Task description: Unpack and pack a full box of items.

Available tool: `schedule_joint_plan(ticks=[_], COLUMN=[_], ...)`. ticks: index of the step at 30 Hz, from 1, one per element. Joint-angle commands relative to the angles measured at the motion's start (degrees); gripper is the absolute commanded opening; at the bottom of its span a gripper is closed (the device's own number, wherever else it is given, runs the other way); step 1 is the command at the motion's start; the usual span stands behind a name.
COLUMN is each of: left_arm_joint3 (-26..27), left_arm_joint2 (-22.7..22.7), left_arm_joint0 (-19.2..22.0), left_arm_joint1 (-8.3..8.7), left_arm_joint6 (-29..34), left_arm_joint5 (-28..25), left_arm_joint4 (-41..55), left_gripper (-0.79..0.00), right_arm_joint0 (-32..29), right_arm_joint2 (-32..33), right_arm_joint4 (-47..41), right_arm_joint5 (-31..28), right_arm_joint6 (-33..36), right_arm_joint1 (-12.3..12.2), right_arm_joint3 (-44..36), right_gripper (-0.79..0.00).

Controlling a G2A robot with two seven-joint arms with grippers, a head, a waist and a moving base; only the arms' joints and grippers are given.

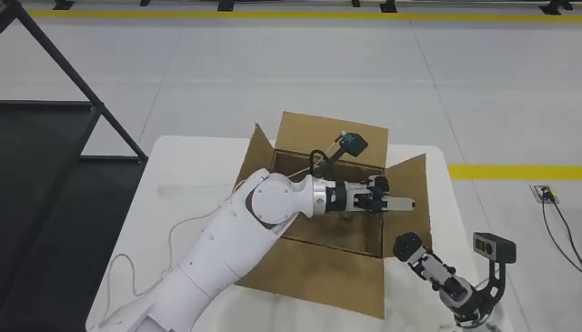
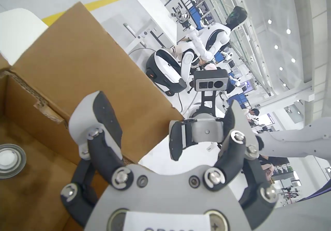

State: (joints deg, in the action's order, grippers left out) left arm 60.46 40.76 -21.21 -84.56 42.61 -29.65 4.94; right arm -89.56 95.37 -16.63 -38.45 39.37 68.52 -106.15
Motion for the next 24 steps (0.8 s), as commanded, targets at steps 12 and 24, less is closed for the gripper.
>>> schedule_joint_plan(ticks=[12, 24], left_arm_joint3=[14.83, 28.49], left_arm_joint2=[16.10, 30.22], left_arm_joint0=[-15.16, -30.42], left_arm_joint1=[6.64, 10.61], left_arm_joint6=[-5.75, -7.07], left_arm_joint5=[2.98, 2.30], left_arm_joint4=[-14.58, -15.86], left_gripper=[0.000, 0.000], right_arm_joint0=[1.37, 7.22], right_arm_joint2=[1.85, 0.19], right_arm_joint4=[0.42, 7.47], right_arm_joint5=[6.69, 17.19], right_arm_joint6=[-2.12, -7.96], right_arm_joint1=[-0.56, -0.78], right_arm_joint3=[2.22, 4.42], right_gripper=[0.000, 0.000])
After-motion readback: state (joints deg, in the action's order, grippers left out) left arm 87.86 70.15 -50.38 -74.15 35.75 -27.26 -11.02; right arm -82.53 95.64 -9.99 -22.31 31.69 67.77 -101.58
